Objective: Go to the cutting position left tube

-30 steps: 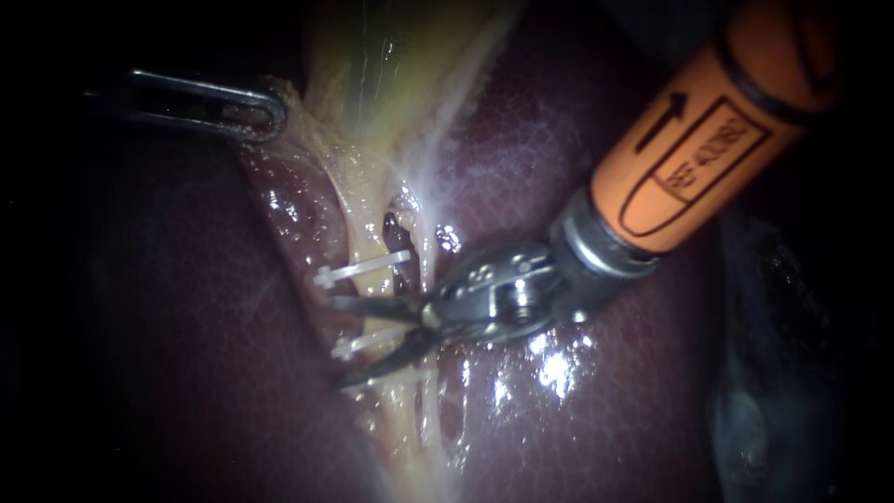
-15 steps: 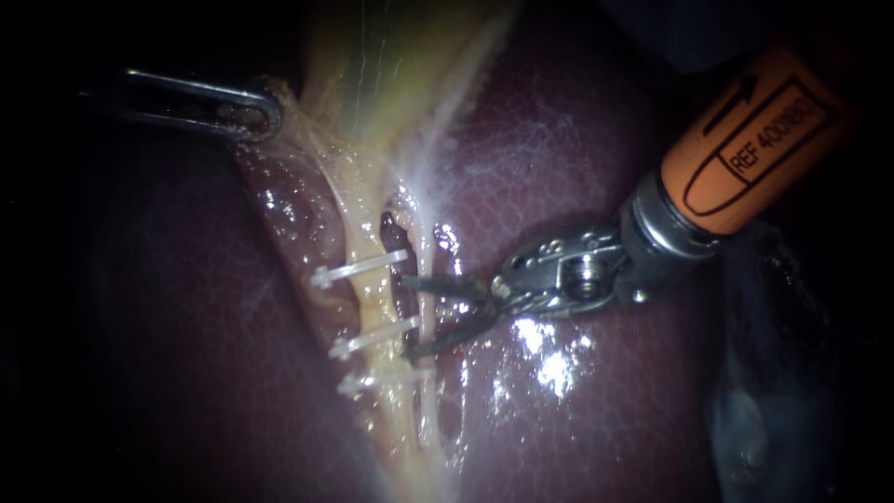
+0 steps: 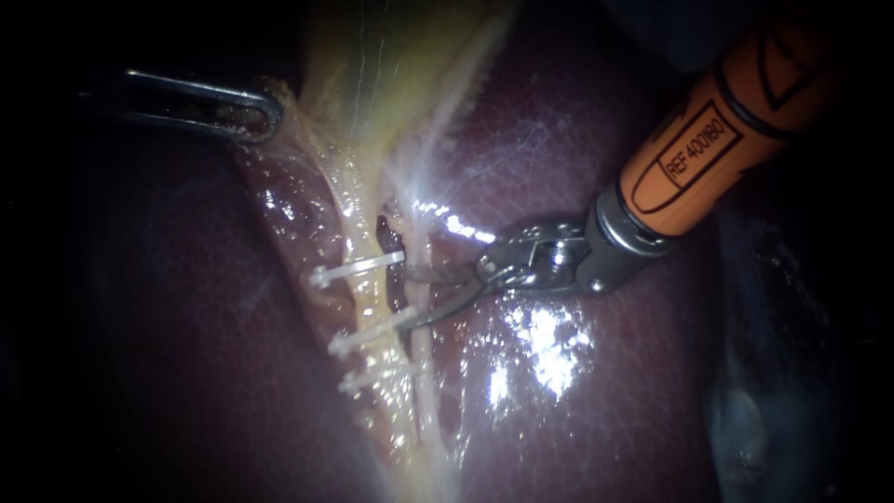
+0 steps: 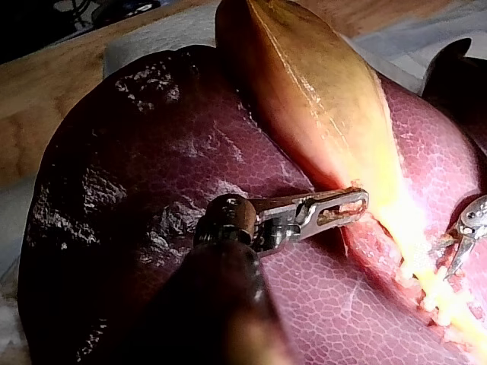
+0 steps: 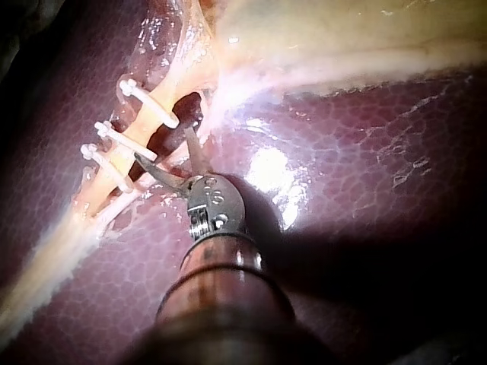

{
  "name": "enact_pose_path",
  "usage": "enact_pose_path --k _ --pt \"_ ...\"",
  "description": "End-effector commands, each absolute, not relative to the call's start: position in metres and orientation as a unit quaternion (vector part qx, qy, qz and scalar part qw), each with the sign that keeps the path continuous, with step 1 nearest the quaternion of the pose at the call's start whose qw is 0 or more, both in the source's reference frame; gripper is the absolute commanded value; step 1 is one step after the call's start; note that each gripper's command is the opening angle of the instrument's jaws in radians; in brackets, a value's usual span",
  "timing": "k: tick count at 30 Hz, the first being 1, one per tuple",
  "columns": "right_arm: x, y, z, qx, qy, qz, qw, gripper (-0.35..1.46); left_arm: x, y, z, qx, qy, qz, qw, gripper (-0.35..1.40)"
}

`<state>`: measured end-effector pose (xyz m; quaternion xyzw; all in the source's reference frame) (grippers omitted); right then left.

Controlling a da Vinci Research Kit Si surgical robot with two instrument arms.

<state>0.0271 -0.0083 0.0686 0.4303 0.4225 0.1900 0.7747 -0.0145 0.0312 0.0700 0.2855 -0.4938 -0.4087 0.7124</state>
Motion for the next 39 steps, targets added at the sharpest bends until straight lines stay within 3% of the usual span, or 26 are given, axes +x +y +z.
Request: enact_pose_path --k 1,10,12,22,26,30,39 --pt "0.0273 -0.0084 0.0684 0.440 0.428 0.193 0.765 1.24 -0.0145 0.0312 0.0701 0.285 -0.494 -0.409 0.712 -0.35" --pt "0.0299 -0.0087 0.0670 0.512 0.466 0.170 0.701 1.13 -0.0145 0.0312 0.0701 0.285 -0.494 -0.409 0.712 -0.35" --pt "0.0306 -0.0089 0.0666 0.520 0.468 0.160 0.697 0.99 -0.0145 0.0312 0.0701 0.285 -0.494 -0.409 0.712 -0.35" --pt "0.0337 -0.0092 0.0662 0.521 0.500 0.158 0.673 0.97 -0.0147 0.0312 0.0702 0.285 -0.494 -0.409 0.712 -0.35" --pt "0.0348 -0.0090 0.0664 0.481 0.542 0.129 0.677 1.04 -0.0148 0.0312 0.0702 0.285 -0.494 -0.409 0.712 -0.35" --pt "0.0353 -0.0091 0.0659 0.466 0.554 0.112 0.680 0.97 -0.0148 0.0312 0.0702 0.285 -0.494 -0.409 0.712 -0.35" --pt "0.0356 -0.0091 0.0608 0.471 0.574 0.111 0.660 0.97 -0.0147 0.0312 0.0702 0.285 -0.494 -0.409 0.712 -0.35"
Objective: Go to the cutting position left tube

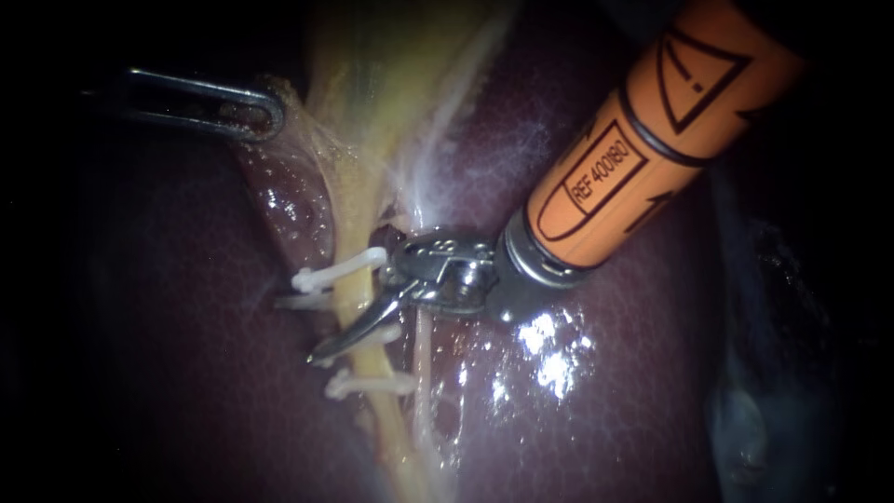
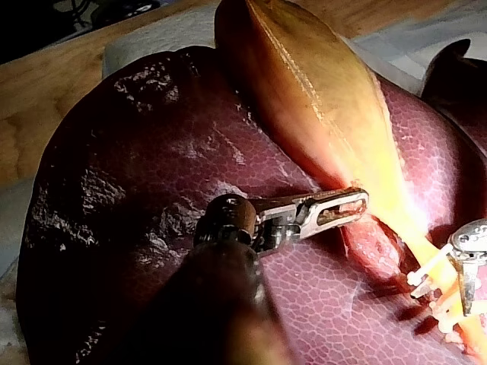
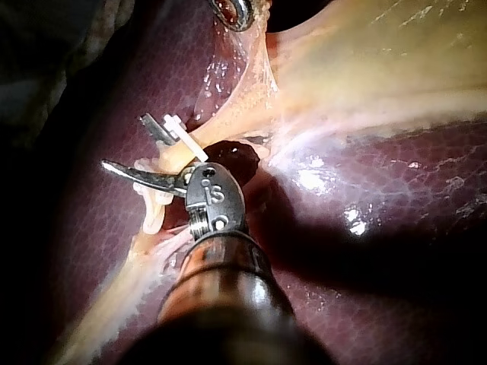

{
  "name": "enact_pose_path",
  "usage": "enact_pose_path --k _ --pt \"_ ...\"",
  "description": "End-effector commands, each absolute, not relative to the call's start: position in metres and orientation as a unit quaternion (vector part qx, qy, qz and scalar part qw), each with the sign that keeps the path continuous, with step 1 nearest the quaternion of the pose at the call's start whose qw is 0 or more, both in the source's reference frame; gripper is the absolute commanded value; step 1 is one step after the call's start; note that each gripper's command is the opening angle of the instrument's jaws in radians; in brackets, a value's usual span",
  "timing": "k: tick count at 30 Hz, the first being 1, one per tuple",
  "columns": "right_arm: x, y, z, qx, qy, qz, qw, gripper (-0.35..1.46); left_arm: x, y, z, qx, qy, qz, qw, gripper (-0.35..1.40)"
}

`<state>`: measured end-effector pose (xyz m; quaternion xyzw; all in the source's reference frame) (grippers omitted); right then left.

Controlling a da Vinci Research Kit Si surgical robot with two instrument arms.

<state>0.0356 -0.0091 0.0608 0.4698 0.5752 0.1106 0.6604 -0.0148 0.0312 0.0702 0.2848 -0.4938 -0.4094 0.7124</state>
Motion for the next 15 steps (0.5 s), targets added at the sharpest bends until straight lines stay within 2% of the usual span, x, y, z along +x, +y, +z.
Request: enact_pose_path --k 1,5,13,15 --pt "0.0356 -0.0090 0.0602 0.472 0.574 0.111 0.659 0.96 -0.0147 0.0312 0.0702 0.285 -0.494 -0.409 0.712 -0.35" --pt "0.0356 -0.0089 0.0588 0.474 0.575 0.111 0.658 0.96 -0.0147 0.0312 0.0702 0.285 -0.494 -0.409 0.712 -0.35" --pt "0.0355 -0.0088 0.0594 0.472 0.575 0.113 0.659 0.97 -0.0147 0.0312 0.0702 0.285 -0.494 -0.409 0.712 -0.35" --pt "0.0354 -0.0088 0.0598 0.466 0.577 0.115 0.661 0.89 -0.0147 0.0312 0.0702 0.285 -0.494 -0.409 0.712 -0.35"
